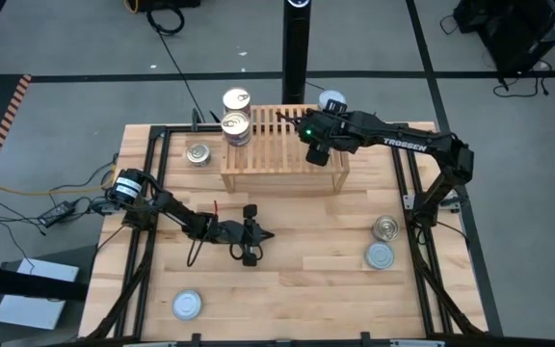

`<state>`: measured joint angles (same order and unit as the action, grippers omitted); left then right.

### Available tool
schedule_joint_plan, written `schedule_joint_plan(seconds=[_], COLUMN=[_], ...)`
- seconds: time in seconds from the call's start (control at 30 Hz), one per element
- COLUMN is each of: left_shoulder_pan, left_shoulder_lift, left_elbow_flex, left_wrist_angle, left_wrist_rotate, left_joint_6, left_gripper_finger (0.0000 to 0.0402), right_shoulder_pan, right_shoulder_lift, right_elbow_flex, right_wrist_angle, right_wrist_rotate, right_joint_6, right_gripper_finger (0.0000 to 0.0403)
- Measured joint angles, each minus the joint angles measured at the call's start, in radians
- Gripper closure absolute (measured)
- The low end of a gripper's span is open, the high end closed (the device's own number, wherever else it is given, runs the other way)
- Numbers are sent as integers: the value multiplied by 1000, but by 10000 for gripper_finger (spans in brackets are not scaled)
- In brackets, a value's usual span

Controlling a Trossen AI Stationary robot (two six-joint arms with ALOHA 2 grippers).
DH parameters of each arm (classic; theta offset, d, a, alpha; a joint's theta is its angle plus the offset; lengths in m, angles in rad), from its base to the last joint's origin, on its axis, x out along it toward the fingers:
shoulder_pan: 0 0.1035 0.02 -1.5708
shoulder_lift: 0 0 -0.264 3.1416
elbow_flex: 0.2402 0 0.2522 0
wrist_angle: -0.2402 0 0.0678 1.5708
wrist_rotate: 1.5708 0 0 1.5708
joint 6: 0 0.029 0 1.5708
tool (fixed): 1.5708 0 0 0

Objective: Stack canned seafood by type on shelf
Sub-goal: Stack the green tuna can on top of the other green tuna can on the shelf

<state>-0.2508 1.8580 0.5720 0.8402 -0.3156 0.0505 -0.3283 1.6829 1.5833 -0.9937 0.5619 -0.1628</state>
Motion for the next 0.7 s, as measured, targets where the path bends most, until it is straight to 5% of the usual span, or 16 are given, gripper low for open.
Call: schedule_joint_plan(seconds=[0.53,0.7], left_shoulder_pan=[0,0], left_shoulder_lift=[0,0], left_elbow_flex=[0,0], left_wrist_angle=[0,0], left_wrist_rotate=[6,6], left_joint_6=[0,0], left_gripper_finger=[398,398], right_shoulder_pan=[46,82], right_shoulder_lift=[-63,-94], right_elbow_flex=[0,0], right_wrist_angle=[53,67], right_wrist_rotate=[-31,-30], right_joint_6=[-18,-16], right_gripper_finger=[130,169])
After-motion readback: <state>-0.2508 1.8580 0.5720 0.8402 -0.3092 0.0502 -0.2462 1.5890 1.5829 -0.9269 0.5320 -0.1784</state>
